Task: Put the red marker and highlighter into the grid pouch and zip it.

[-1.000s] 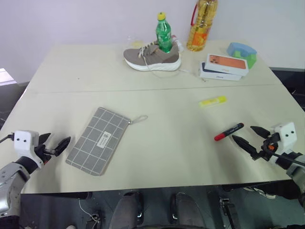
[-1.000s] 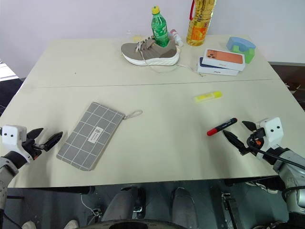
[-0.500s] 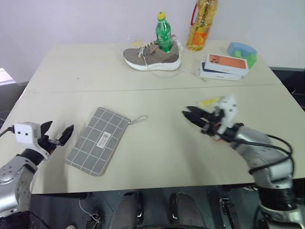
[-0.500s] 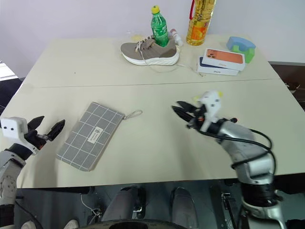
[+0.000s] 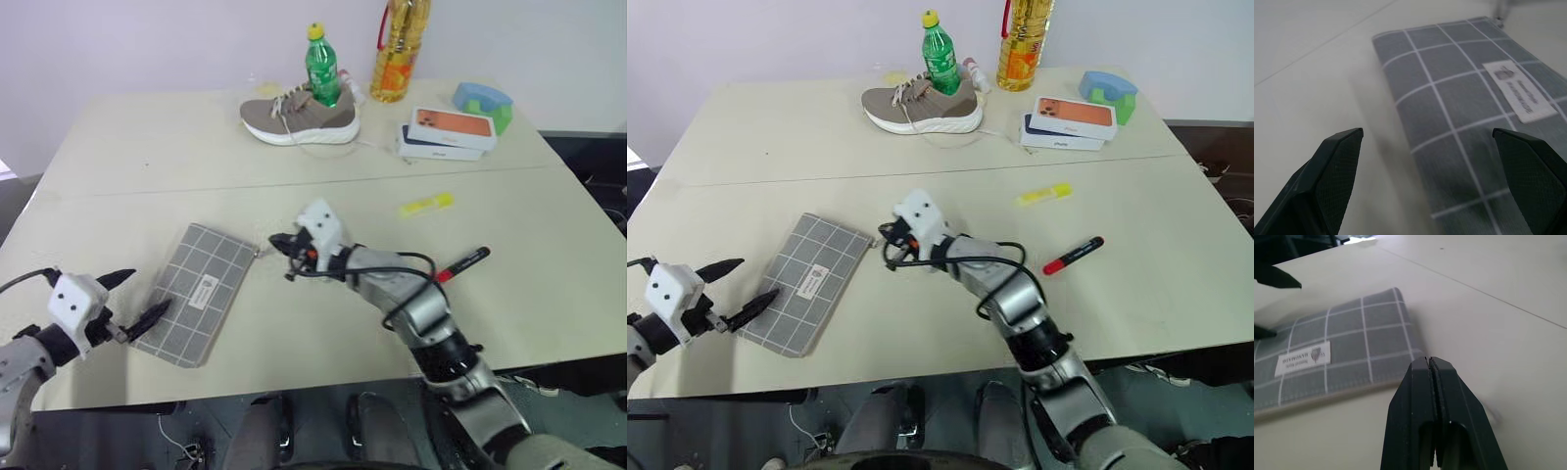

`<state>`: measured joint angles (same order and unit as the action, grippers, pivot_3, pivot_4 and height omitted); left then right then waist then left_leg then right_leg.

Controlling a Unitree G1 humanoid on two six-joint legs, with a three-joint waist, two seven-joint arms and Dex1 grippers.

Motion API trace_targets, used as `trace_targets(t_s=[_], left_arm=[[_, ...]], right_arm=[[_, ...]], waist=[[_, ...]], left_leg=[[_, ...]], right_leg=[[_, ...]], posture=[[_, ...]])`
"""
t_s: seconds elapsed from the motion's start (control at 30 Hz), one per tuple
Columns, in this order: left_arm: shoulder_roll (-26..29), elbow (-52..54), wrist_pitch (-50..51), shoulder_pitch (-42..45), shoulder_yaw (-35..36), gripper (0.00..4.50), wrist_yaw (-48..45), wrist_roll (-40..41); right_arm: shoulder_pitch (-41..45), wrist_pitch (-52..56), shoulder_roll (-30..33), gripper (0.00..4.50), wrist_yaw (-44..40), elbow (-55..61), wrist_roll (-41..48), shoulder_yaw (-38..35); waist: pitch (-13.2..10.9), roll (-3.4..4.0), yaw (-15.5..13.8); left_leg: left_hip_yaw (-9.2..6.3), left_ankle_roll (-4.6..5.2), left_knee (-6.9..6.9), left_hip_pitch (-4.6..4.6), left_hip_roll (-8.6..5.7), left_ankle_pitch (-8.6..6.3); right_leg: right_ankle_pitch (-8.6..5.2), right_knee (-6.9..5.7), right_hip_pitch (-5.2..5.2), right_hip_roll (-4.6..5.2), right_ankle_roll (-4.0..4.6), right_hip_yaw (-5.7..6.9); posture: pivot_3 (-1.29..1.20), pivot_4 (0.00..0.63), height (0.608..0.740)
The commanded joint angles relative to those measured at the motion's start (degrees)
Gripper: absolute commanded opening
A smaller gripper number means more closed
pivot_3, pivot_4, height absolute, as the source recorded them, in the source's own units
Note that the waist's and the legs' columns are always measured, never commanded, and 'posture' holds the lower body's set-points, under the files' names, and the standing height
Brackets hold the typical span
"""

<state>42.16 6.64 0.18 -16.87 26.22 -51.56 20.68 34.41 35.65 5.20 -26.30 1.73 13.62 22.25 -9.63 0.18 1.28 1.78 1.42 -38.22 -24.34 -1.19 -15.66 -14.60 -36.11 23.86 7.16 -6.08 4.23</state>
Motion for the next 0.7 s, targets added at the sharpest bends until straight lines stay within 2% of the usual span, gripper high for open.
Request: trace_targets(t_s=[0.03, 0.13, 0.33, 0.57, 0.7], left_arm=[[1.1, 4.2, -4.3, -4.4, 2.3, 4.5, -1.8, -1.6], [1.0, 6.4, -6.7, -8.8, 2.8, 4.5, -3.1, -2.6], [0.9, 8.2, -9.4, -13.3, 2.7, 4.5, -4.2, -3.2], [2.8, 7.3, -16.0, -16.8, 1.3, 4.5, -8.1, -6.6], [3.0, 4.7, -19.3, -15.9, 0.1, 4.5, -7.8, -8.6]], right_arm=[[4.2, 2.7, -3.4, 0.06, -0.1, -5.8, -1.9, 2.2], [6.1, 6.8, -5.4, 0.06, 0.7, -10.3, -3.0, 2.4], [8.8, 13.4, -8.6, 0.06, 2.2, -17.8, -2.7, -1.4], [8.9, 14.0, -9.6, 0.06, 2.3, -18.9, -3.3, -2.6], [8.1, 13.4, -9.4, 0.06, 1.8, -17.8, -3.6, -2.1]], waist=[[0.0, 0.01, 0.0], [0.0, 0.0, 0.0], [0.0, 0.0, 0.1], [0.0, 0.02, 0.6], [0.0, 0.02, 0.7]], left_leg=[[0.0, -0.04, 0.08, 0.0, 0.01, 0.02], [0.01, -0.31, 0.2, -0.03, 0.01, 0.18], [0.03, -0.14, 0.2, -0.02, 0.02, 0.08], [0.01, -0.18, 0.21, 0.0, 0.08, 0.11], [0.01, -0.18, 0.21, 0.0, 0.08, 0.12]], right_leg=[[0.03, -0.01, 0.05, -0.02, -0.05, 0.0], [0.01, -0.01, 0.14, -0.03, -0.02, 0.01], [0.02, -0.02, 0.16, -0.04, 0.01, 0.0], [0.01, -0.09, 0.2, -0.12, 0.05, 0.0], [0.02, -0.09, 0.2, -0.14, 0.03, 0.01]], posture=[[0.0, 0.15, 0.74], [0.0, 0.15, 0.74], [0.0, 0.15, 0.74], [0.0, 0.15, 0.74], [0.0, 0.15, 0.74]])
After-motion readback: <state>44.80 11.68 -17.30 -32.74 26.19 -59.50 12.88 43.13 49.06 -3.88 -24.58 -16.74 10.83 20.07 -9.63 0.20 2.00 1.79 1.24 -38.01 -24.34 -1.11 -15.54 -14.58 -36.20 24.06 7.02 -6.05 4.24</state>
